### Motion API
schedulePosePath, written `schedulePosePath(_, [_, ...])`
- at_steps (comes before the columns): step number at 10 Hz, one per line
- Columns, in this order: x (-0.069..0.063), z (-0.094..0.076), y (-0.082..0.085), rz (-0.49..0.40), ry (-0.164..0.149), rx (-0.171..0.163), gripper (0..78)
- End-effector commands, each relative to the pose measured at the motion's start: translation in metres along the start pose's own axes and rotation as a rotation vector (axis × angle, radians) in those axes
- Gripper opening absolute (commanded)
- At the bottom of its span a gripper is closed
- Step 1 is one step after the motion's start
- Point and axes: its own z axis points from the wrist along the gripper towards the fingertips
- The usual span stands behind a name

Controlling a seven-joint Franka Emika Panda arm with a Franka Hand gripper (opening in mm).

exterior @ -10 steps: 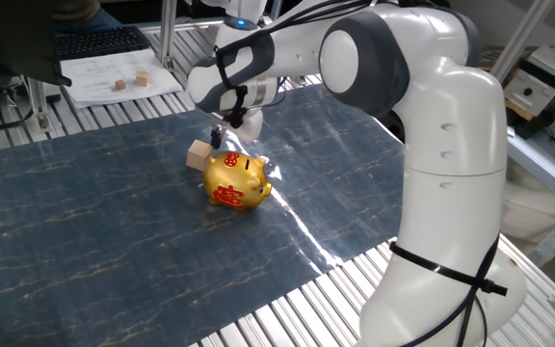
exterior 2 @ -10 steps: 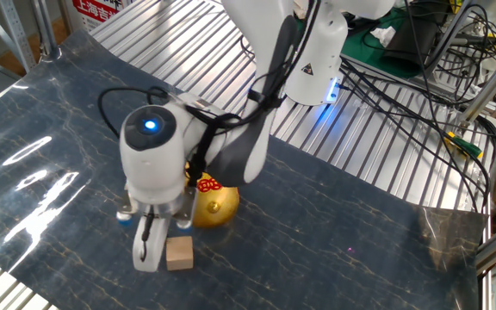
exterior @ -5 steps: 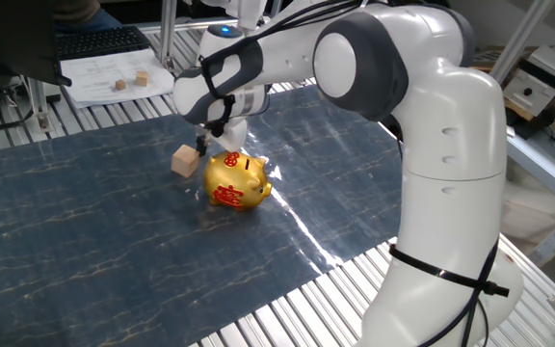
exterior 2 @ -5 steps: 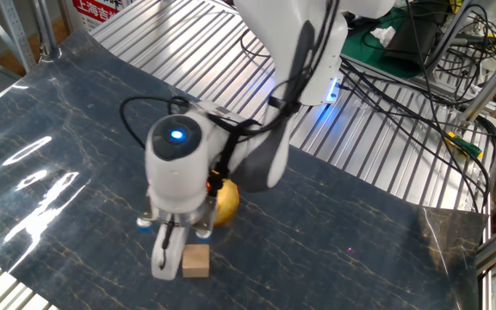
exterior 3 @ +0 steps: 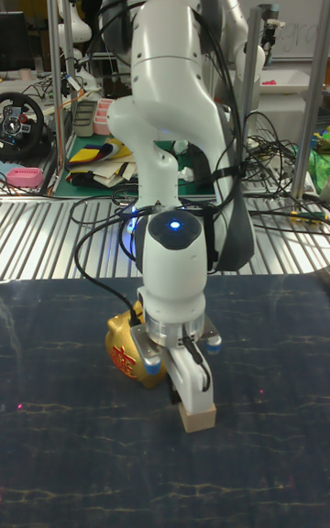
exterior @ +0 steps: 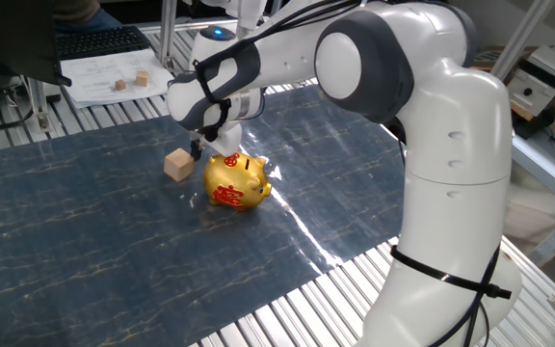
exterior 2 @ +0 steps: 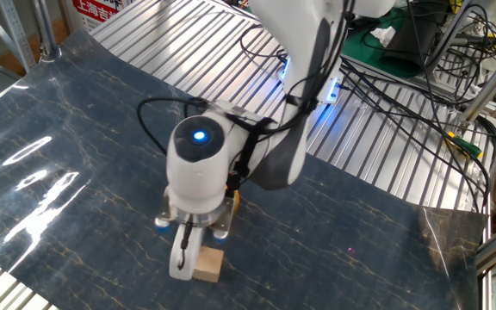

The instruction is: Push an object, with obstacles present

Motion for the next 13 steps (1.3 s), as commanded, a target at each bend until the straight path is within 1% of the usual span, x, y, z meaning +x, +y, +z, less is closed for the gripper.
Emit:
schedulePosePath(1, [0.006,0.002,0.000,-0.002,-0.004,-0.003,0.0])
schedulePosePath(2, [0.004,0.003,0.002,-0.004,-0.004,-0.002,0.0])
schedulePosePath(4, [-0.004,0.000,0.012,0.001,-0.002,0.001,0.0])
schedulePosePath(5, [-0.013,-0.005,0.022,0.009,0.004,-0.001,0.0])
schedulePosePath(6, [-0.020,-0.008,0.028,0.020,0.005,-0.002,0.0])
schedulePosePath(7, [-0.023,-0.010,0.031,0.034,0.013,-0.006,0.0])
schedulePosePath(9, [-0.023,-0.010,0.031,0.045,0.018,-0.010,0.0])
schedulePosePath(13, [-0.009,-0.007,0.020,0.045,0.029,-0.021,0.0])
